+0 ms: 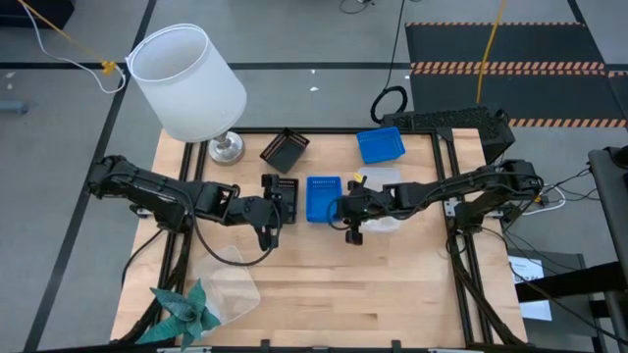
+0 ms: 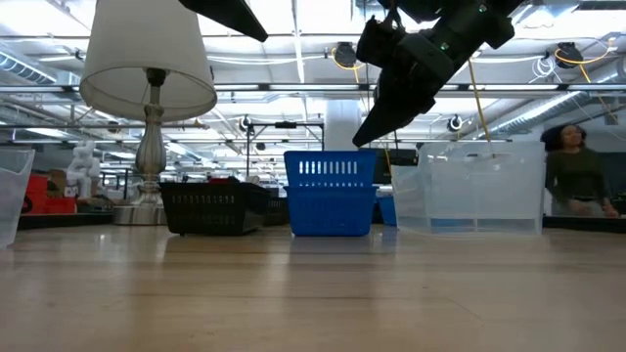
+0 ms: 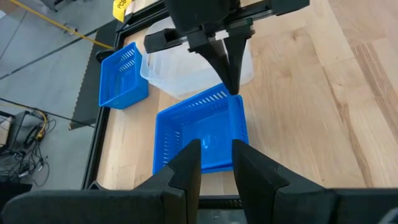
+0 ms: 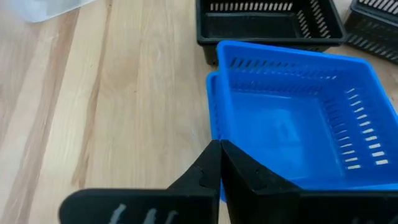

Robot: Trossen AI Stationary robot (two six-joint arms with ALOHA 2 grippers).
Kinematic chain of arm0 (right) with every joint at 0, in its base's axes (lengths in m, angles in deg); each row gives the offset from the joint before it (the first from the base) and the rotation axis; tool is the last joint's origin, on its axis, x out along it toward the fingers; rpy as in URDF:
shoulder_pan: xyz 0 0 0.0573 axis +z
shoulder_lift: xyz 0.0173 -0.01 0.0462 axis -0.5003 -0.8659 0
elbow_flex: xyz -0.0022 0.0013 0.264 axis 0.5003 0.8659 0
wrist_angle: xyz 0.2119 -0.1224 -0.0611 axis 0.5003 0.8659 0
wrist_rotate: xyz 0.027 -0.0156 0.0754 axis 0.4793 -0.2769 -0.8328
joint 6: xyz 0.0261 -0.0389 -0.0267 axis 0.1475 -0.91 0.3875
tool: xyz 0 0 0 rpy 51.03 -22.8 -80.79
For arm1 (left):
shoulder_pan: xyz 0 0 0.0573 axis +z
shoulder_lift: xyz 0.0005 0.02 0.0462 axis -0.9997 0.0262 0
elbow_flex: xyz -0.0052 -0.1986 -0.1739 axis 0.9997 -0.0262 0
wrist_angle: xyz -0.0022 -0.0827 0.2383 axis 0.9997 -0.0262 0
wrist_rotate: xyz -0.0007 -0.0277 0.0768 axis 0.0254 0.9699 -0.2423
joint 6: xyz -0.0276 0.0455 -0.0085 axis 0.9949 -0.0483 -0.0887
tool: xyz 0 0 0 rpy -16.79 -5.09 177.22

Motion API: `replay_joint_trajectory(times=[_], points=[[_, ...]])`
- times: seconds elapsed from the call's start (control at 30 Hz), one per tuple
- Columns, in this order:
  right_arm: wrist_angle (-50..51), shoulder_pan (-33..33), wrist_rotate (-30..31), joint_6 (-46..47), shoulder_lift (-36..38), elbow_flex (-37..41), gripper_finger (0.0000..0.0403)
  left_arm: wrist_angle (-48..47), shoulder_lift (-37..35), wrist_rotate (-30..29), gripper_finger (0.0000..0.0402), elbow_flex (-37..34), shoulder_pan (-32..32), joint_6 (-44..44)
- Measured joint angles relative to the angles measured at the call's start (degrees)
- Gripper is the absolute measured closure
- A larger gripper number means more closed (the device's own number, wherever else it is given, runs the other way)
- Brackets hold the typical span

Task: Stack baskets by color
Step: Stack the bottom blue bin on top of the middle blue bin, then stack the bottom transparent bin on top of the top transparent bin

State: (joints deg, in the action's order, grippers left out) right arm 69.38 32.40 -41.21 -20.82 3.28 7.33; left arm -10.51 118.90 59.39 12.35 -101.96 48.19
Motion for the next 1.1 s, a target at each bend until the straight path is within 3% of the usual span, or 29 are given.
replay_joint_trajectory(times=[0.77,0.87,1.0,1.1], points=[[-0.52,-1.82,-0.15,0.23,0.35,2.23,0.0401,0.0,0.0,0.02,0.0309,0.0,0.0,-0.2],[-0.33,-1.82,-0.18,0.05,0.65,2.23,0.0401,0.08,0.0,0.66,0.0309,0.0,-0.02,3.05],[0.04,-1.82,-3.52,0.1,3.25,2.23,0.0401,0.73,0.0,7.64,0.0309,0.07,-1.01,13.9],[1.18,-1.54,-6.0,0.52,6.39,2.23,0.0401,1.19,0.0,10.55,0.0309,1.41,-3.63,17.12]])
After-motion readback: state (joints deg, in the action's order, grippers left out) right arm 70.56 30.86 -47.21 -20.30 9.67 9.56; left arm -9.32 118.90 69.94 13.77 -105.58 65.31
